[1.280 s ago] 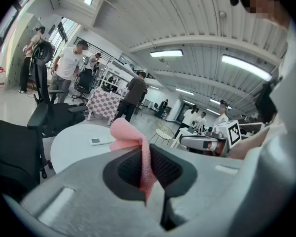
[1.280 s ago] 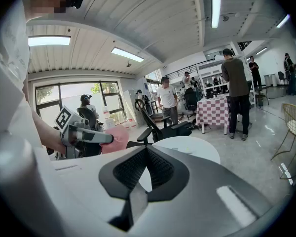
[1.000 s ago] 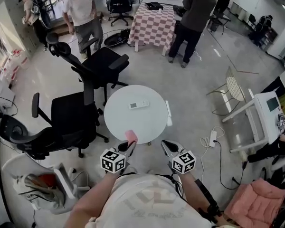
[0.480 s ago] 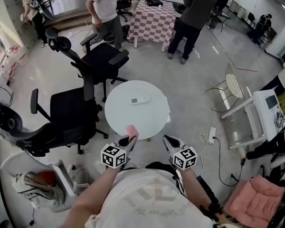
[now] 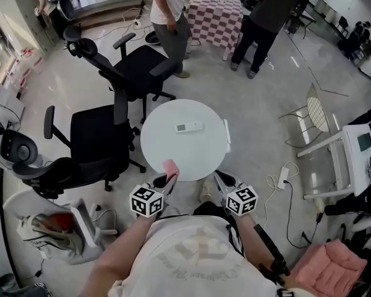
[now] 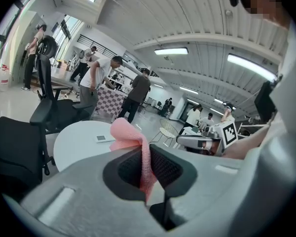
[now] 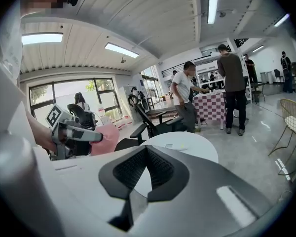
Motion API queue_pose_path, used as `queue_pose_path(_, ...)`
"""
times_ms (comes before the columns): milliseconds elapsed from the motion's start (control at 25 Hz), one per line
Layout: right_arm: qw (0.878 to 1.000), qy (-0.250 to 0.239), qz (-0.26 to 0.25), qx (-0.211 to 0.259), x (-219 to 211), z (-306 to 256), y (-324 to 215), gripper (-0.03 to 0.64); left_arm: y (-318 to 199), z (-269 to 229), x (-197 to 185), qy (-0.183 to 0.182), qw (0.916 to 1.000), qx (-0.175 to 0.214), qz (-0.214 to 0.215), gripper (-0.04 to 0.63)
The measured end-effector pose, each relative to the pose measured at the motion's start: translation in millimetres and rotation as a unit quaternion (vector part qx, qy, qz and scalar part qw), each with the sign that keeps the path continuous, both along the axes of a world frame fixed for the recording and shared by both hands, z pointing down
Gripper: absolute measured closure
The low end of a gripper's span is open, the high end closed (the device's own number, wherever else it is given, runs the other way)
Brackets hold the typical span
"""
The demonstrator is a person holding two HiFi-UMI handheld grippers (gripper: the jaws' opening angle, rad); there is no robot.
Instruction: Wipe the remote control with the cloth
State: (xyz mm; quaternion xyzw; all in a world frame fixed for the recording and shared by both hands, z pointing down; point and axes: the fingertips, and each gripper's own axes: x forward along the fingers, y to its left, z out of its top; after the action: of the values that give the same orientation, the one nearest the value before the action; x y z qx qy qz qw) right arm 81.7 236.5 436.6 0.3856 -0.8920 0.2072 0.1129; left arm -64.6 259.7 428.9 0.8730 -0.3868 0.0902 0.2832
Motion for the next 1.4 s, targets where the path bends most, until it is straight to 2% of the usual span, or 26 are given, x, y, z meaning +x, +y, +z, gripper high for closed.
queue_pose_path(240, 0.999, 0.006, -0.047, -0.009, -2.6, 13.4, -59.8, 0.612, -38.1, 10.1, 0.4, -0.006, 0.9989, -0.022, -0.041, 0.569)
queue_pose_path(440, 0.997, 0.010, -0.070, -0.025, 9.4, 29.6, -117.0, 0.612, -83.7, 21.8, 16.3, -0.014, 0.9973, -0.043, -0.059, 0.569)
queue_pose_path(640, 0.993, 0.033, -0.113, -0.029, 19.5, 48.3, -161.8, 0.612, -130.8, 29.4, 33.1, -0.021, 0.9952, -0.057, -0.077, 0.569)
queue_pose_path(760, 0.987, 0.059, -0.149, -0.024, 24.9, 62.0, -182.5, 0.612, -156.0, 31.0, 41.1, -0.028, 0.9936, -0.061, -0.090, 0.569)
queue_pose_path(920, 0.973, 0.105, -0.205, -0.010, 28.0, 82.2, -207.2, 0.612, -178.8, 40.4, 44.6, -0.041, 0.9900, -0.077, -0.111, 0.568)
queue_pose_path(1040, 0.964, 0.120, -0.236, -0.012, 29.4, 94.4, -223.5, 0.612, -190.0, 49.2, 46.3, -0.051, 0.9867, -0.090, -0.126, 0.568)
queue_pose_path(1280, 0.953, 0.139, -0.269, -0.023, 29.3, 111.1, -243.4, 0.612, -190.3, 63.7, 53.3, -0.055, 0.9827, -0.116, -0.133, 0.568)
queue_pose_path(1400, 0.952, 0.142, -0.268, -0.032, 20.3, 117.8, -249.2, 0.612, -188.7, 72.4, 48.6, -0.052, 0.9810, -0.132, -0.132, 0.568)
